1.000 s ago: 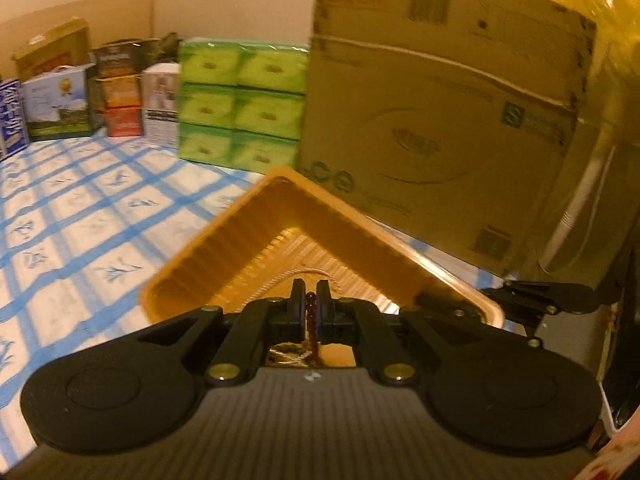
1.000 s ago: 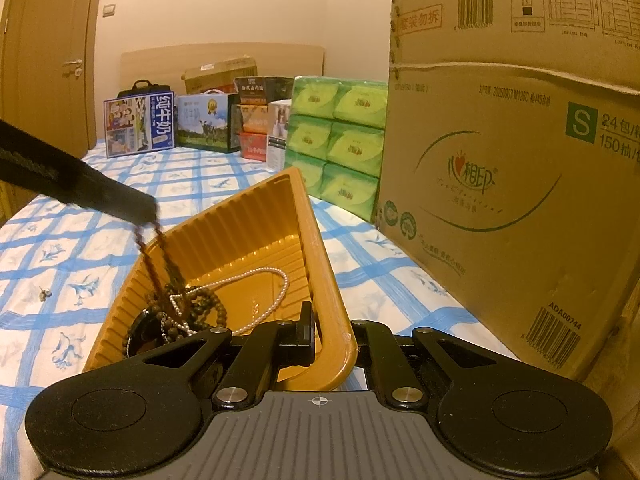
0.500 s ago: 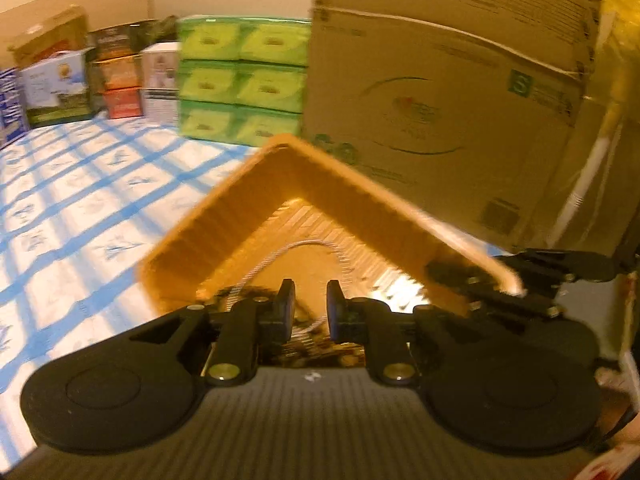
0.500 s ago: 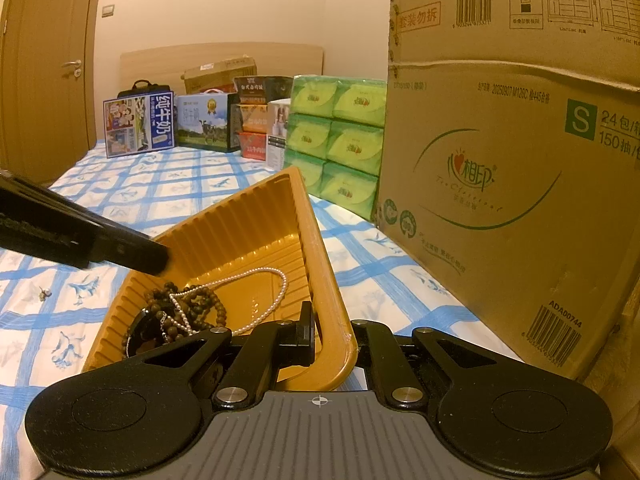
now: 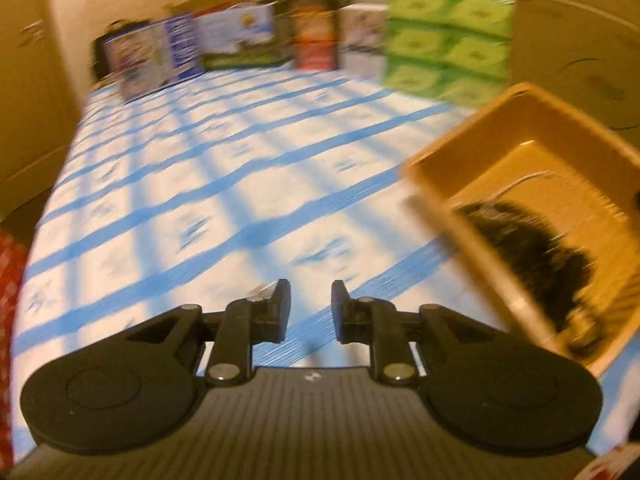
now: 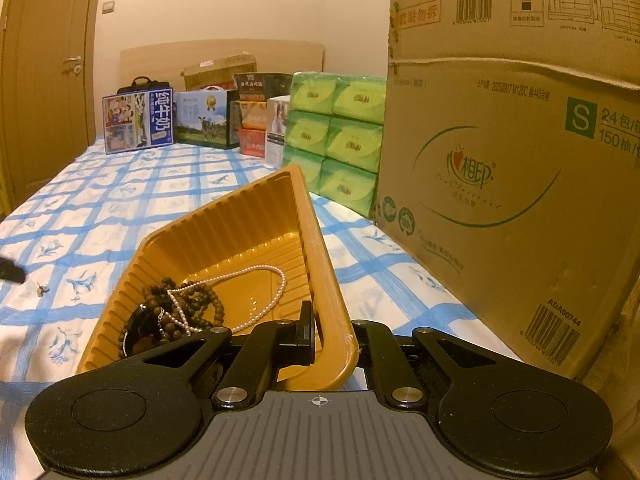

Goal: Organize jewelry
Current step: 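Pinch the small pearl earring on the sheet with the left gripper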

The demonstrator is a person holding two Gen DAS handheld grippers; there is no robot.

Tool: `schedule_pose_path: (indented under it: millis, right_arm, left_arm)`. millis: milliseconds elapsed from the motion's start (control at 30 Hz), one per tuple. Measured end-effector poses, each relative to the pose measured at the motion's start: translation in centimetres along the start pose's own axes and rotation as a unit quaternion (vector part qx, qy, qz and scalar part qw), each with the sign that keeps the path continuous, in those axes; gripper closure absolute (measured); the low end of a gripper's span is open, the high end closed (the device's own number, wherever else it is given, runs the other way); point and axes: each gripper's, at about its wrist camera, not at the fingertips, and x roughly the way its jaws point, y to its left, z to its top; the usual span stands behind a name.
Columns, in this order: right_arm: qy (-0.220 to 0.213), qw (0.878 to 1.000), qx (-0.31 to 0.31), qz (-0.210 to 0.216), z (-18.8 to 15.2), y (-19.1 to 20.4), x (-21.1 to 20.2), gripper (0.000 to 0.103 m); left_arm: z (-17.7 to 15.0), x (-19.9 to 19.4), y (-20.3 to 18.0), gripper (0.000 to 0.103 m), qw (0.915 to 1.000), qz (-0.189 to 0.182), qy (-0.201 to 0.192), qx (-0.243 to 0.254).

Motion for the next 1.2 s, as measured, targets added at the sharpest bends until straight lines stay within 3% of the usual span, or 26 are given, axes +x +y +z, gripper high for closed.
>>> schedule_pose_path:
  millis: [233,767,1200]
  right_arm:
    - [0.000,1.000,0.000,0.000,0.0,-0.1,0.0,0.097]
    - [0.002,1.000,-0.002,-0.002,0.0,-0.1,0.1,0.097]
    - [0.006,1.000,-0.005,-0.005,-0.1,-0.2,0.3,0.097]
  left_arm:
    - [-2.4,0.9,3.5,0.083,0.9987,0.039,0.013,-0.029]
    - [-0.9,4.7,1.1,0.083,0.9996,0.026,-0.010,0.003]
    - [-1.4,6.7,1.3,0.088,0.9994,0.032,-0.001,0.011]
